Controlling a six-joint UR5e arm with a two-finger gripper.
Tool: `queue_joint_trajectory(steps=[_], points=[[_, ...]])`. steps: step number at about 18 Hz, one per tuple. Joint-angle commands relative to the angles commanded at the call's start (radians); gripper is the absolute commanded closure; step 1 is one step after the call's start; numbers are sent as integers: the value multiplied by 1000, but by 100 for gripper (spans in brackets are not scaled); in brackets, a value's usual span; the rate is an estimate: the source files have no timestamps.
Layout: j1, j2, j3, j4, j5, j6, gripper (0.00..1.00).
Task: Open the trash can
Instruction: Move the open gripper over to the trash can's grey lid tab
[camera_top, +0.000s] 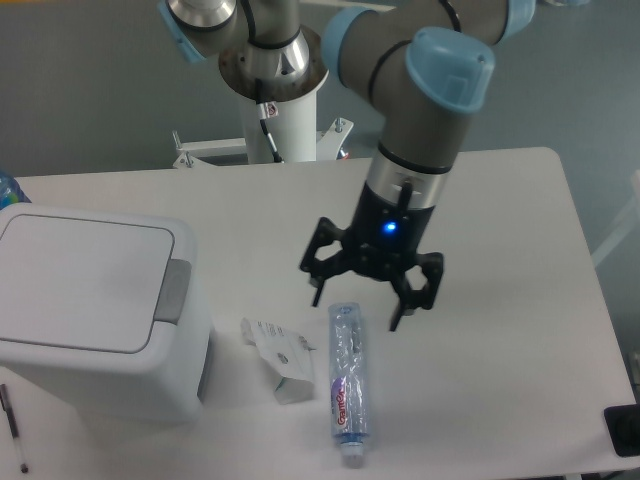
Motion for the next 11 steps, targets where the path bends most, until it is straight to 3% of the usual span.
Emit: queue_joint_trajectory(steps=[4,11], points=[[-23,23,-8,5,-91,-12,0],[-48,45,-43,11,-89,-95,0]])
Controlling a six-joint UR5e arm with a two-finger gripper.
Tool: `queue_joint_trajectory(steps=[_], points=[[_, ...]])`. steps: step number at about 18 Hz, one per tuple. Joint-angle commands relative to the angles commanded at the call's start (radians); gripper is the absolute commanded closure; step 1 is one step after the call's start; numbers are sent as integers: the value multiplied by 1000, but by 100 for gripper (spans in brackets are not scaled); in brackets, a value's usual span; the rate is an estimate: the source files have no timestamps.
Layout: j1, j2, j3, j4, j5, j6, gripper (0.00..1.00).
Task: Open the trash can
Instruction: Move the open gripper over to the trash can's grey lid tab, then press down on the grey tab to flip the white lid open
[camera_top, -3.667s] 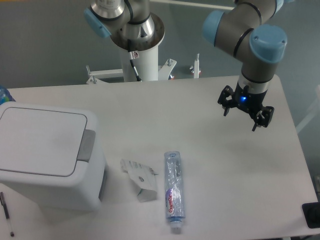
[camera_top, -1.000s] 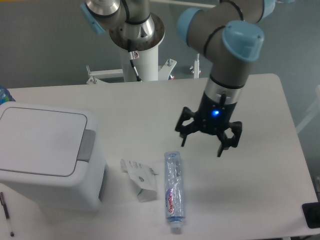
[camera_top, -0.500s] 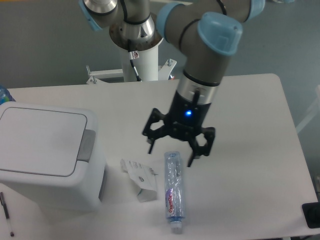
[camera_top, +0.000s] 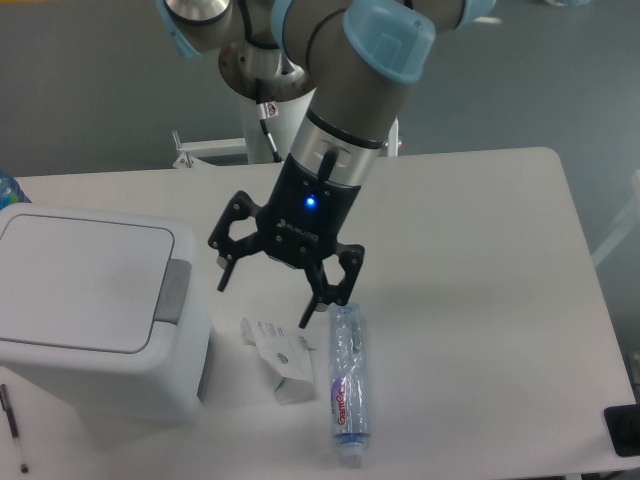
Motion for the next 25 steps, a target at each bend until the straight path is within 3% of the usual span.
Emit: queue_joint_trajectory(steps=[13,19,25], points=[[-45,-6,-60,25,3,-5,0],[-58,-14,-71,97,6,-21,0],[-58,-14,-83,109,14,-22,0]])
